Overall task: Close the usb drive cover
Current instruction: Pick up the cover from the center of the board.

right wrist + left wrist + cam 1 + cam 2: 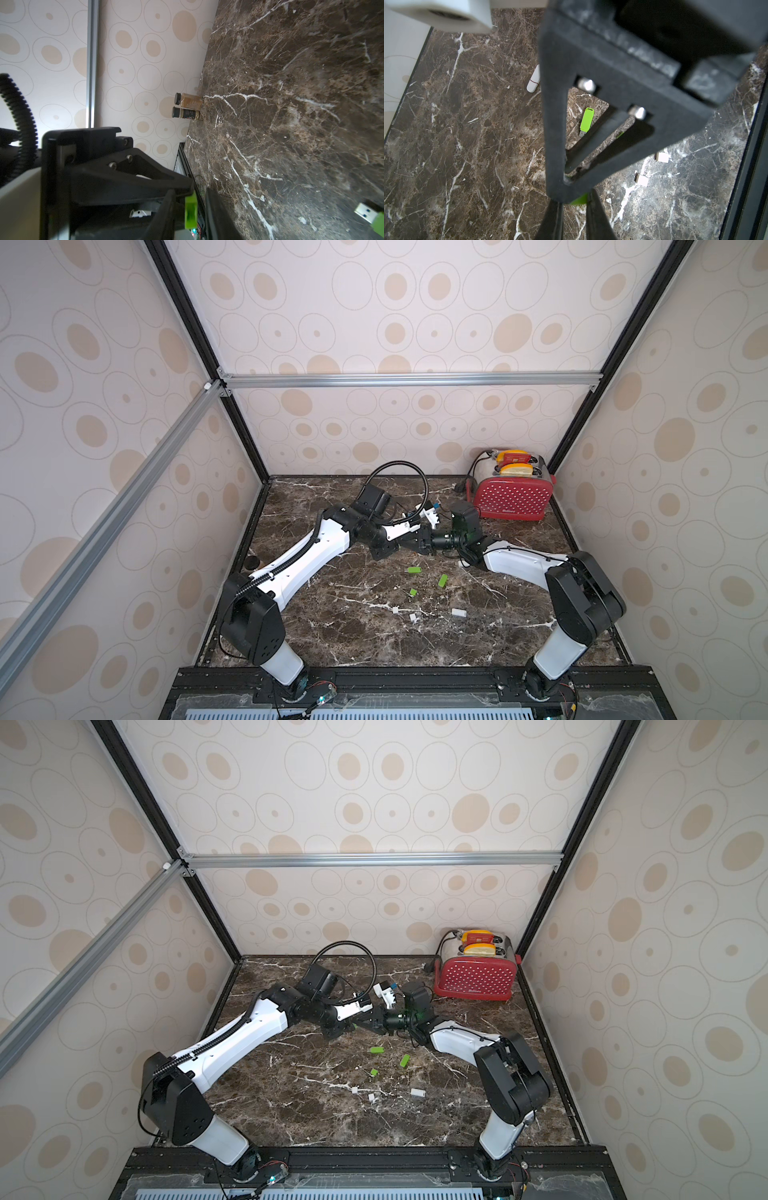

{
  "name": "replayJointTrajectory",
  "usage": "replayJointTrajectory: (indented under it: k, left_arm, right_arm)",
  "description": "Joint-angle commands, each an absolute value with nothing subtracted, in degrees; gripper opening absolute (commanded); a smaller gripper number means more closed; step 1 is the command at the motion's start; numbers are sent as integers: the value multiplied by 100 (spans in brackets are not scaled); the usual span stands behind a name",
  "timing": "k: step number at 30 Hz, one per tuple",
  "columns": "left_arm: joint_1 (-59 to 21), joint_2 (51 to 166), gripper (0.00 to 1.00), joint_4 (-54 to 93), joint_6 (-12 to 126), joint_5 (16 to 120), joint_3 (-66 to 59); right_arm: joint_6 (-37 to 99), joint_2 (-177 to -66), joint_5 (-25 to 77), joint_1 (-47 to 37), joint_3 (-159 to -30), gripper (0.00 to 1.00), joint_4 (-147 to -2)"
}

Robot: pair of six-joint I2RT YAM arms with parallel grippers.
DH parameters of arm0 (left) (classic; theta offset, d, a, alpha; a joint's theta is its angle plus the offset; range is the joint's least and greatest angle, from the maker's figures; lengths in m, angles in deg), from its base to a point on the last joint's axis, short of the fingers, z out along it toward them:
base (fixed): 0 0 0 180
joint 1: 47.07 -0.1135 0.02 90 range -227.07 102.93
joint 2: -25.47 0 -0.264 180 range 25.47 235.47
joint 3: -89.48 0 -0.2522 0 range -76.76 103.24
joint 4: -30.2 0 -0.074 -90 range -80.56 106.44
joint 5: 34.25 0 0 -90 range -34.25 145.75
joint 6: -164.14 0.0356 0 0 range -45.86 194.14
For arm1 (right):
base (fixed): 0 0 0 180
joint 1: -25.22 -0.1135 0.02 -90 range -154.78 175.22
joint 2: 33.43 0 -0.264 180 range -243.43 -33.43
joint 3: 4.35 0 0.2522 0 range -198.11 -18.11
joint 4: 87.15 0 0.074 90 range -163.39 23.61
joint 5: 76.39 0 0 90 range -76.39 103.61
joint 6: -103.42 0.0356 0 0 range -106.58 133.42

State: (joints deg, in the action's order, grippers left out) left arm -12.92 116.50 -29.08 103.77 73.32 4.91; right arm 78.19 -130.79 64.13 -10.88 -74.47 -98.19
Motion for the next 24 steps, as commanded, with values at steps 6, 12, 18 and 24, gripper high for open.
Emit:
replayJointTrajectory:
  k: [6, 12, 18, 24]
  left_arm:
    - [-1253, 11634, 7, -2833, 10411, 7113, 665]
    - [-1258, 11662, 7, -2812, 10366, 7118, 722]
    - [-1255, 11705, 7, -2823, 10366, 7133, 769]
    - [-1253, 11725, 7, -2838, 10349, 7185, 805]
  right_arm:
    - [7809, -13060, 6494, -1156, -7472, 25, -9943]
    - [7802, -13027, 6502, -1153, -7448, 22, -9969]
    - [7808, -13038, 6530, -1155, -7434, 14, -10011]
    - [7819, -13056, 6540, -1159, -7438, 12, -10050]
